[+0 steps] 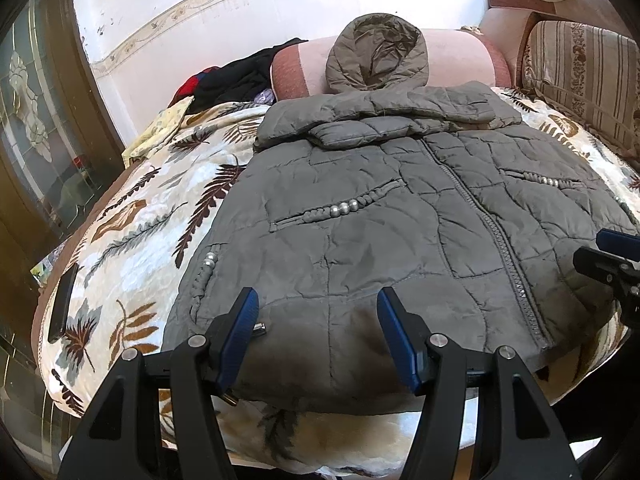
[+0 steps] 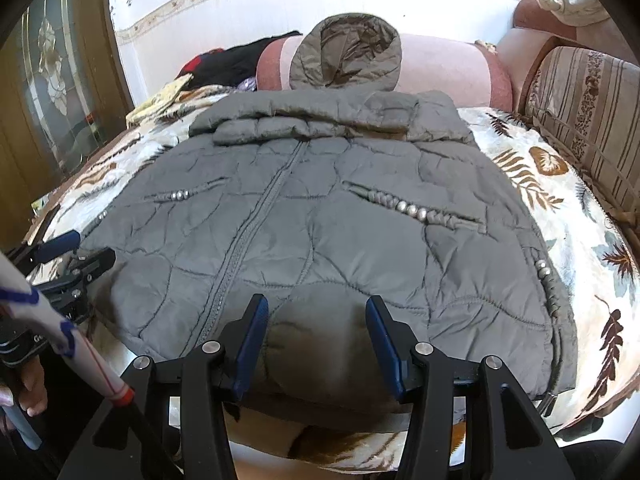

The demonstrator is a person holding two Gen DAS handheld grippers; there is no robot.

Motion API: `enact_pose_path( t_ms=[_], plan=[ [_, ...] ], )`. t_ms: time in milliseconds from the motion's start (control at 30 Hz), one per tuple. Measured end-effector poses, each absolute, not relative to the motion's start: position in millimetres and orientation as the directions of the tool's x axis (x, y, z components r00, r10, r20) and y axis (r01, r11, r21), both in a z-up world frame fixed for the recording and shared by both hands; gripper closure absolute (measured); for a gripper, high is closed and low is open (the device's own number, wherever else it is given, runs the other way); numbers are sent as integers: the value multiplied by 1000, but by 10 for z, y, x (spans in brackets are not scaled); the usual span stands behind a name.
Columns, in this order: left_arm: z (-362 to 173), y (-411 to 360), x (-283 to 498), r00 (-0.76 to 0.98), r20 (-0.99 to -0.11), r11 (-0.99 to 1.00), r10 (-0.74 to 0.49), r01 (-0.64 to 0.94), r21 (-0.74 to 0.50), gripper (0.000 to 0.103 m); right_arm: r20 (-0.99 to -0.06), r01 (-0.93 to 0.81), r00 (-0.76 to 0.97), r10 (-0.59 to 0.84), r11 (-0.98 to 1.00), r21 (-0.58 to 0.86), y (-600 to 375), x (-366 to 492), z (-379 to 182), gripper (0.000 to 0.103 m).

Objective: Fold large clothes

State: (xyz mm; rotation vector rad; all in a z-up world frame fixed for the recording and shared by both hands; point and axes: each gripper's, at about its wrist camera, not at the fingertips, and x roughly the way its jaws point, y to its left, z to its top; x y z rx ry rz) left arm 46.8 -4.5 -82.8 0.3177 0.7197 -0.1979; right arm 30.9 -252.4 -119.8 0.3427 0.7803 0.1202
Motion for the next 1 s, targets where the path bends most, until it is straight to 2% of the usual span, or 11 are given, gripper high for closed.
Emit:
enact_pose_path(
  t_ms=[233, 433, 800, 1000],
  plan=[
    [-717, -120, 353, 751, -654, 926, -93, 306, 220, 39, -675, 51, 702, 225, 930, 363, -2618, 270, -1224, 48],
    [-635, -200, 243, 764, -637, 915, -102, 323, 240, 38, -723, 63, 645, 248, 926, 373, -2620, 292, -1383, 46],
    [-377, -291, 123, 812, -569, 898, -131, 341, 279, 33, -668, 86, 706, 233, 909, 408, -2794, 246, -1232, 46],
    [-370, -273, 180, 808, -569, 898, -155, 356, 260, 33, -670, 114, 712, 207, 909, 402, -2855, 304, -1191, 46]
  ],
)
